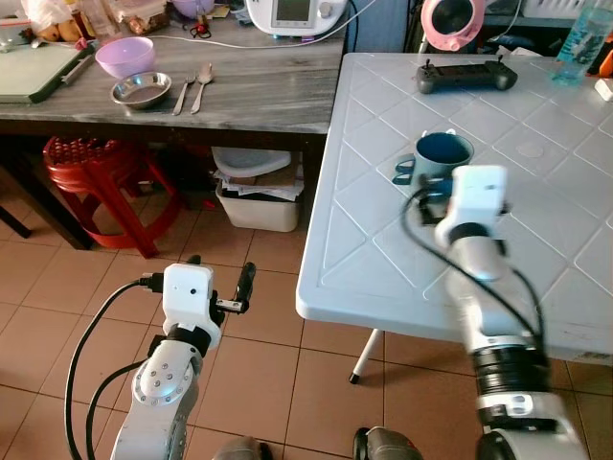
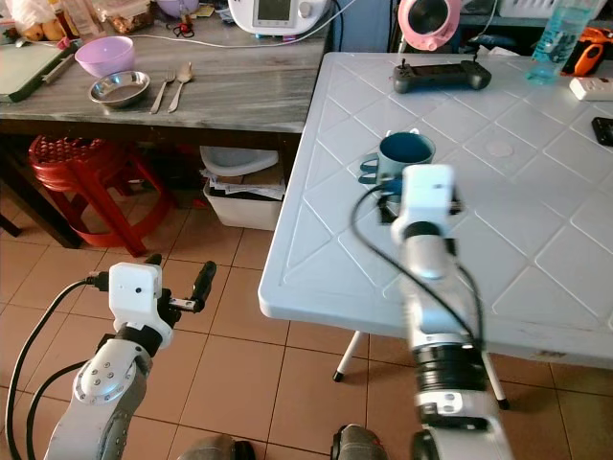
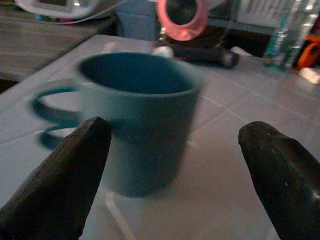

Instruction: Setting the table

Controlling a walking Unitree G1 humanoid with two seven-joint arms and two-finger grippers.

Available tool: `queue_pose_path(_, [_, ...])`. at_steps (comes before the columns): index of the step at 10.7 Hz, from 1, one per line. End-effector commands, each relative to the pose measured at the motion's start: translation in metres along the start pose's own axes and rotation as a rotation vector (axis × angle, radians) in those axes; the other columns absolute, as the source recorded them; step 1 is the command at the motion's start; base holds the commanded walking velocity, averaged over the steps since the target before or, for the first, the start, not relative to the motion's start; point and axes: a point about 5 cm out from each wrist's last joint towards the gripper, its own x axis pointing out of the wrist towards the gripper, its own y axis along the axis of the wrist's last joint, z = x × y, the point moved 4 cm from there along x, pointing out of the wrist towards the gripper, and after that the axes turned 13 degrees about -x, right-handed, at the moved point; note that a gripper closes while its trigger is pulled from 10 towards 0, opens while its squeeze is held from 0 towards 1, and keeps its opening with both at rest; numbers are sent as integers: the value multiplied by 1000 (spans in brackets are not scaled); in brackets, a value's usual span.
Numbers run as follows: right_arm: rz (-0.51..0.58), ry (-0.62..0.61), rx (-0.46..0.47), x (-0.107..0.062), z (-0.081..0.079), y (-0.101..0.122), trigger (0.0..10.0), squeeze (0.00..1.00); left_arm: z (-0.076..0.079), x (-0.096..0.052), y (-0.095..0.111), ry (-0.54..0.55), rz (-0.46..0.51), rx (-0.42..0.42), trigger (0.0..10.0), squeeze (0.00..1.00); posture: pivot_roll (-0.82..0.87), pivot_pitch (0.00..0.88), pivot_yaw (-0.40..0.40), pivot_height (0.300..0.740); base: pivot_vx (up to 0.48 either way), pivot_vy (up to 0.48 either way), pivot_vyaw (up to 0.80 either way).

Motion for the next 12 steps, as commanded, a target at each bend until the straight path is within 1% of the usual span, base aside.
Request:
queue_pose_path(1, [3,-28,11,5,7,3,10000,0,0,-1,4,-7,3,15,10000,0,44,98,77,740,0,0,0])
queue_pose_path(2, [2,-54,11,10,16,4,10000,0,-1,0,5,-10,4,18,10000,0,50,96,82,740,0,0,0])
queue_pose_path(3, [0,-67,12,13,21,5,10000,0,-2,0,5,-11,5,20,10000,0,53,95,84,740,0,0,0])
queue_pose_path(5, [-12,-114,16,16,34,3,10000,0,-4,-1,7,-13,7,31,10000,0,61,96,92,740,0,0,0])
queue_pose_path(6, [-34,-172,6,15,47,-3,10000,0,-5,-1,8,-15,7,37,10000,0,65,98,99,740,0,0,0])
queue_pose_path(8, [-65,-251,-20,8,65,-15,10000,0,-6,-1,9,-21,6,46,10000,0,64,100,107,740,0,0,0])
queue_pose_path(9, [-74,-263,-27,2,67,-19,10000,0,-6,-1,10,-26,5,49,10000,0,64,99,109,740,0,0,0])
queue_pose_path(10, [-76,-262,-31,-4,64,-22,10000,0,-6,-1,10,-29,5,51,10000,0,63,98,110,740,0,0,0])
queue_pose_path(11, [-76,-264,-28,-15,58,-27,10000,0,-6,-1,10,-30,6,53,10000,0,63,97,111,740,0,0,0])
queue_pose_path(12, [-73,-258,-29,-19,54,-29,10000,0,-7,-1,11,-30,7,53,10000,0,62,97,111,740,0,0,0])
